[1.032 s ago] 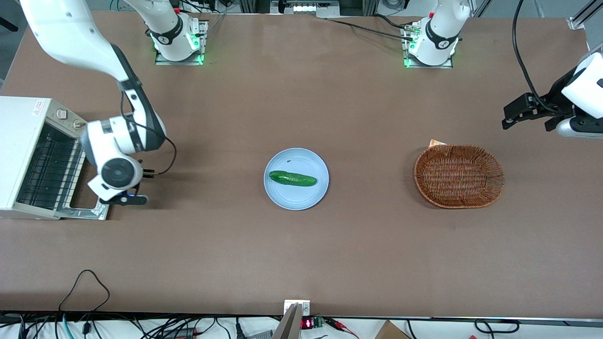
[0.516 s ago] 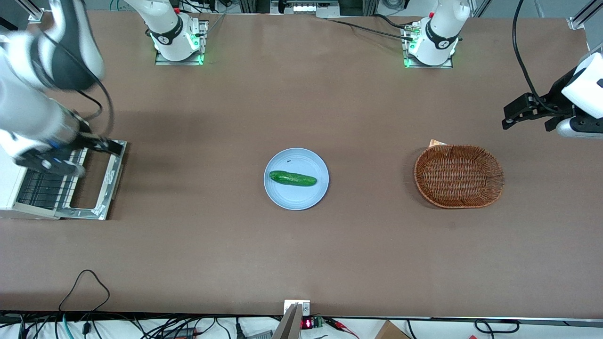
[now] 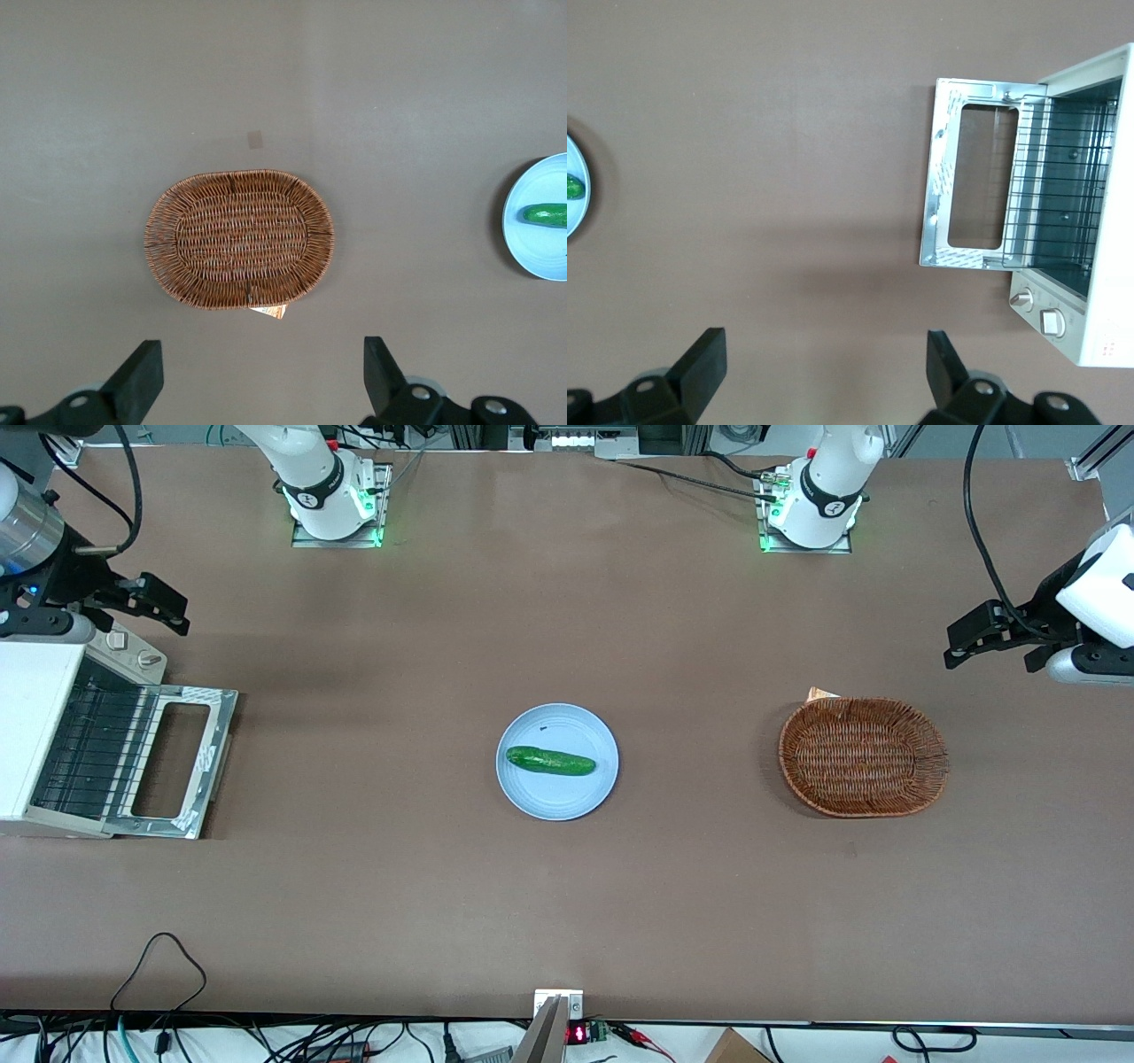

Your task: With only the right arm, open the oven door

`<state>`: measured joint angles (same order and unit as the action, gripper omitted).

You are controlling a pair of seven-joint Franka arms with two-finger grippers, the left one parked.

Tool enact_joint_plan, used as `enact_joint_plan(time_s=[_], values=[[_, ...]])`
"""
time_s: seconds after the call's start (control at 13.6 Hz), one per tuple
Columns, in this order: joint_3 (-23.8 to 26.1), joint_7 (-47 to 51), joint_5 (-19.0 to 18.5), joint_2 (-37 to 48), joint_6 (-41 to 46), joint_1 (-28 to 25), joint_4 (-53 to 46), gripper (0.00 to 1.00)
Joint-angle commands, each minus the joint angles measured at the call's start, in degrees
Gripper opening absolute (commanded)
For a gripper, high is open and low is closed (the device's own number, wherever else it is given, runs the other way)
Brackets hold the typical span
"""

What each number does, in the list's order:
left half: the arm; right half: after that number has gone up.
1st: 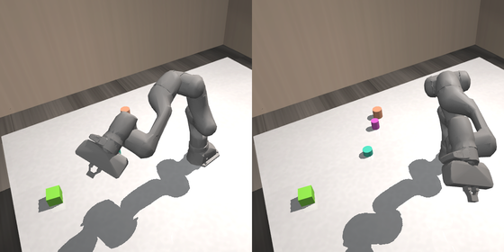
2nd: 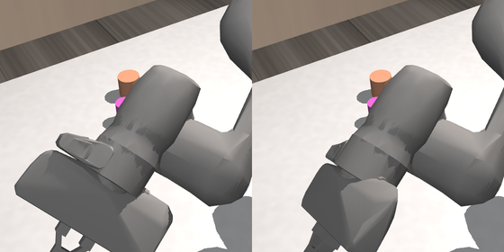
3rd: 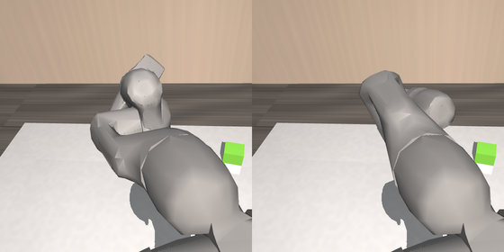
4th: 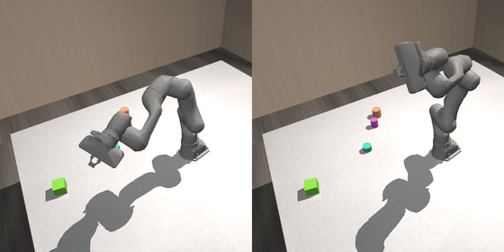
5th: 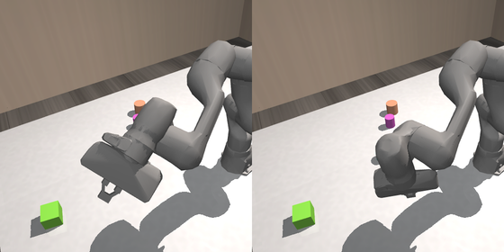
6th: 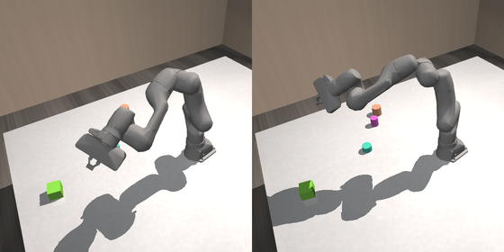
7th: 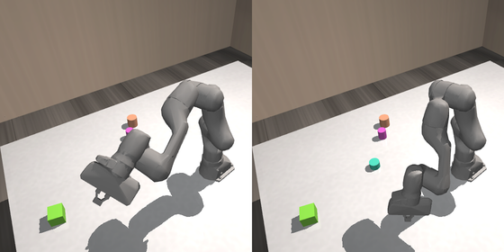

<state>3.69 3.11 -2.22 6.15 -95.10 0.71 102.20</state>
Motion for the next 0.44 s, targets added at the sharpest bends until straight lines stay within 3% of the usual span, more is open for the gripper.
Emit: enact_joint_plan(time_s=[0.0,0.37], values=[[0.61,-2.05,0.81,0.36,-0.17,0.78,1.07,1.0],[0.61,-2.31,0.9,0.09,-0.09,0.78,0.81,1.0]])
